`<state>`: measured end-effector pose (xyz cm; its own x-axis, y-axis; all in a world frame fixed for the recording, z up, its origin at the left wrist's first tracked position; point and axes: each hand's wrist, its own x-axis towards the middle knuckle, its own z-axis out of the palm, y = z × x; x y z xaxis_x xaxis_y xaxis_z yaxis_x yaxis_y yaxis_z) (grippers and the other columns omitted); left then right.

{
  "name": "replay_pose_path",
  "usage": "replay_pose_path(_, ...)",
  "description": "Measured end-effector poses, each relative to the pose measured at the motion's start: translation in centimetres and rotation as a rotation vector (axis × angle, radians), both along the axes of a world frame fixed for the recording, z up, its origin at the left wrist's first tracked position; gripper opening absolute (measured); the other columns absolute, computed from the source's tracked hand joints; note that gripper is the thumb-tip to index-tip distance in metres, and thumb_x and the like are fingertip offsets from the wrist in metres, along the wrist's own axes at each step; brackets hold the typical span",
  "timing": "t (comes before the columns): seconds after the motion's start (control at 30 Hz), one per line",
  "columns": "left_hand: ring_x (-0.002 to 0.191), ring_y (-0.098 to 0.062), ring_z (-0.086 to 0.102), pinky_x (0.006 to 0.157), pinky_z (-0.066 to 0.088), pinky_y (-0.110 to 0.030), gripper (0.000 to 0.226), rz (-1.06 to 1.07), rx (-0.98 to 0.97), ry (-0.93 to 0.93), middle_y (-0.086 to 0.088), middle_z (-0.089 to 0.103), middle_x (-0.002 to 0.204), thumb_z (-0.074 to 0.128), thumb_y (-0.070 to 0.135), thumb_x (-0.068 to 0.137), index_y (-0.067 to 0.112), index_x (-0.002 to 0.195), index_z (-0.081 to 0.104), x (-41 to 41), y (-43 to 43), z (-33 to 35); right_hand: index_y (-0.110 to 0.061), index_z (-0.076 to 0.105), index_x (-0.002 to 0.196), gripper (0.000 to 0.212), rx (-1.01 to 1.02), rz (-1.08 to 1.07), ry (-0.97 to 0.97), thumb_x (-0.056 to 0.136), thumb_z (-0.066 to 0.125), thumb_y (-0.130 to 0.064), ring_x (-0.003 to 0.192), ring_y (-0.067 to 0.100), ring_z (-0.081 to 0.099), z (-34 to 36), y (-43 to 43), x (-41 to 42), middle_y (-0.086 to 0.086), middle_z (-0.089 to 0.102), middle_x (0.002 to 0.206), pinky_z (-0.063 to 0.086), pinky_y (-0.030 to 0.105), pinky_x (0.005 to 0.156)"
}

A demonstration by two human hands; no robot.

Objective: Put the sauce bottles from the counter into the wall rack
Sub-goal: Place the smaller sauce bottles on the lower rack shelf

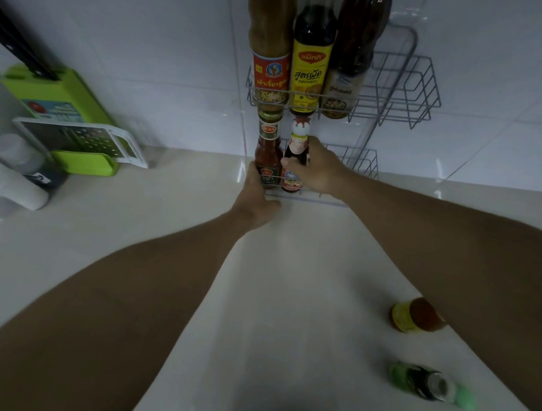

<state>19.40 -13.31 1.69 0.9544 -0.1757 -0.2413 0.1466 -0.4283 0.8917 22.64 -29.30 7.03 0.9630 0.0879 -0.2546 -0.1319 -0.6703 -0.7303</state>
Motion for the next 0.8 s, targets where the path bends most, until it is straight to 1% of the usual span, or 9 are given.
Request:
replay_pose_path(0.07, 0.12, -0.021, 0.051, 0.093, 0.044, -0.029, 0.085, -0.009, 0.044, -0.013, -0.005, 0.05, 0.134, 0.062, -0.001, 0.073, 0.02, 0.147, 0.025, -0.4, 0.2, 0.1, -0.008, 0.022, 0.155, 0.081, -0.018, 0.017, 0.015, 0.095, 0.062, -0.043, 0.144, 0.027, 0.037, 0.7, -0.9, -0.4, 0.012, 0.038, 0.157, 0.036, 0.034, 0.111)
replay_pose_path(0.13, 0.122, -0.023, 0.05, 0.095, 0.044, -0.032, 0.081, 0.045, 0.102, -0.029, -0.007, 0.048, 0.138, 0.063, 0.004, 0.076, 0.019, 0.147, 0.028, -1.2, 0.1, 0.3, -0.01, 0.016, 0.158, 0.087, -0.04, 0.023, 0.031, 0.094, 0.062, -0.046, 0.147, 0.027, 0.033, 1.7, -2.0, -1.0, 0.012, 0.032, 0.161, 0.031, 0.035, 0.117)
replay_pose_path(0.2, 0.122, -0.026, 0.05, 0.1, 0.047, -0.04, 0.072, 0.123, 0.224, -0.051, -0.007, 0.044, 0.14, 0.065, 0.018, 0.079, 0.018, 0.143, 0.033, -2.2, 0.0, 0.5, -0.013, 0.02, 0.157, 0.083, -0.068, 0.033, 0.049, 0.094, 0.061, -0.048, 0.143, 0.026, 0.038, 2.7, -3.4, -1.9, 0.012, 0.036, 0.158, 0.032, 0.028, 0.111)
replay_pose_path(0.27, 0.119, -0.028, 0.053, 0.099, 0.049, -0.047, 0.063, 0.177, 0.299, -0.076, -0.006, 0.045, 0.138, 0.065, 0.028, 0.08, 0.017, 0.136, 0.038, -3.3, -0.5, 0.5, -0.016, 0.026, 0.156, 0.077, -0.098, 0.033, 0.052, 0.095, 0.06, -0.049, 0.14, 0.025, 0.042, 3.8, -5.0, -3.0, 0.01, 0.041, 0.155, 0.033, 0.024, 0.104)
replay_pose_path(0.33, 0.113, -0.026, 0.055, 0.094, 0.05, -0.042, 0.054, 0.154, 0.269, -0.079, -0.005, 0.051, 0.129, 0.065, 0.03, 0.082, 0.017, 0.13, 0.043, -4.5, -1.3, 0.5, -0.019, 0.032, 0.153, 0.071, -0.124, 0.014, 0.038, 0.095, 0.059, -0.049, 0.137, 0.023, 0.045, 4.9, -6.5, -4.3, 0.008, 0.046, 0.151, 0.035, 0.025, 0.102)
replay_pose_path(0.43, 0.103, -0.022, 0.056, 0.081, 0.043, -0.027, 0.043, -0.027, 0.202, -0.066, -0.003, 0.056, 0.114, 0.067, 0.022, 0.084, 0.017, 0.123, 0.051, -6.5, -3.5, 0.4, -0.021, 0.042, 0.147, 0.063, -0.168, -0.008, 0.016, 0.094, 0.059, -0.051, 0.13, 0.022, 0.05, 6.3, -8.8, -6.6, 0.006, 0.052, 0.144, 0.039, 0.025, 0.098)
replay_pose_path(0.53, 0.103, -0.018, 0.054, 0.08, 0.04, -0.023, 0.044, -0.215, 0.165, -0.066, -0.002, 0.056, 0.115, 0.068, 0.017, 0.085, 0.017, 0.126, 0.053, -9.0, -6.5, 0.7, -0.021, 0.048, 0.142, 0.057, -0.255, 0.007, 0.014, 0.094, 0.058, -0.052, 0.128, 0.022, 0.051, 7.6, -11.3, -9.3, 0.004, 0.054, 0.142, 0.036, 0.024, 0.094)
replay_pose_path(0.67, 0.117, -0.018, 0.049, 0.087, 0.043, -0.026, 0.061, -0.471, 0.15, -0.009, -0.001, 0.051, 0.128, 0.074, 0.019, 0.081, 0.022, 0.136, 0.048, -12.1, -10.8, 1.2, -0.021, 0.051, 0.14, 0.054, -0.385, 0.035, 0.066, 0.096, 0.055, -0.053, 0.128, 0.023, 0.049, 9.1, -14.5, -13.2, 0.002, 0.052, 0.142, 0.037, 0.028, 0.098)
replay_pose_path(0.8, 0.133, -0.016, 0.039, 0.1, 0.042, -0.03, 0.089, -0.662, 0.182, 0.075, 0.004, 0.04, 0.146, 0.082, 0.024, 0.074, 0.03, 0.148, 0.033, -15.2, -14.7, 1.5, -0.029, 0.052, 0.137, 0.066, -0.512, 0.067, 0.189, 0.086, 0.052, -0.072, 0.123, 0.02, 0.05, 9.2, -16.8, -17.1, -0.003, 0.053, 0.139, 0.041, 0.036, 0.105)
